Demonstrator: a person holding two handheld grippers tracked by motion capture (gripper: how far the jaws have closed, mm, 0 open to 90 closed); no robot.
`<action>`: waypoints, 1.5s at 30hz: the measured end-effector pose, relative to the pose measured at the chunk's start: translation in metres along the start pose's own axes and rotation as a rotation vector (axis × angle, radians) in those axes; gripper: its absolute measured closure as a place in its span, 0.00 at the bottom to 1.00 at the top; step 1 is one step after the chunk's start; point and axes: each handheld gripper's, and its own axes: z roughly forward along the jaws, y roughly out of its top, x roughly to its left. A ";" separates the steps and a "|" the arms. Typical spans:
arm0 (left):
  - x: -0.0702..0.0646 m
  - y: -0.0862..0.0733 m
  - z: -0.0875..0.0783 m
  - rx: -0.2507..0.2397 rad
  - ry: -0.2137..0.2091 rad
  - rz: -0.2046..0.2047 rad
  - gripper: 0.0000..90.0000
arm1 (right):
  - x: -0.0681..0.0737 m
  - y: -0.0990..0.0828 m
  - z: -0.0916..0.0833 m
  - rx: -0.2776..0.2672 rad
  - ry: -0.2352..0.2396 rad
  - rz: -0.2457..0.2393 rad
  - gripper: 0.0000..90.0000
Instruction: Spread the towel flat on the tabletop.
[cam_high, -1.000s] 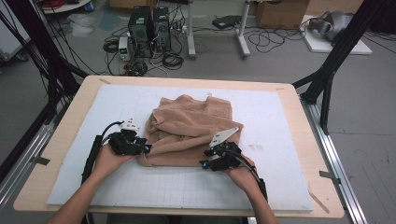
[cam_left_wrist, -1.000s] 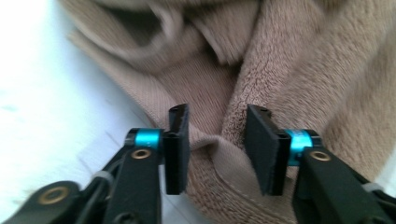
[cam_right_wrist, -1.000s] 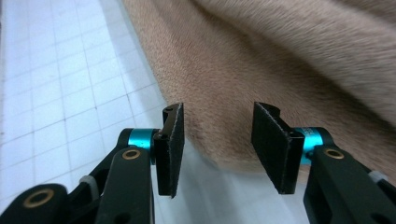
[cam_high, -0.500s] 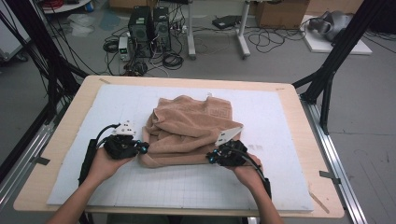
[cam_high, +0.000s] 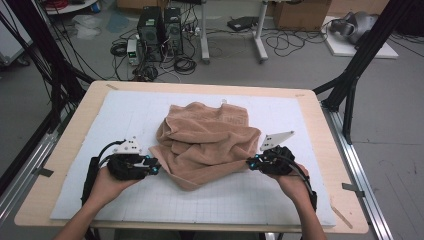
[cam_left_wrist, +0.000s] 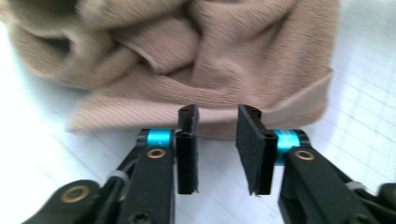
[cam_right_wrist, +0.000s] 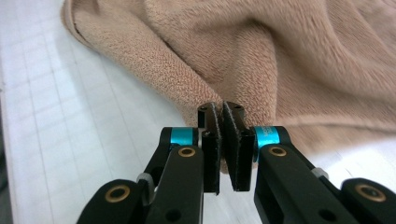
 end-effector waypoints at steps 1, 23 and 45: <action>0.002 0.003 0.000 -0.010 0.004 -0.004 0.73 | -0.002 -0.002 -0.003 0.003 -0.007 0.007 0.95; 0.012 0.002 0.060 0.210 -0.008 0.062 0.94 | 0.016 0.006 0.044 0.018 0.130 -0.072 0.70; -0.036 -0.021 -0.007 0.059 -0.106 0.100 0.80 | 0.027 0.009 0.031 -0.001 0.250 -0.128 0.95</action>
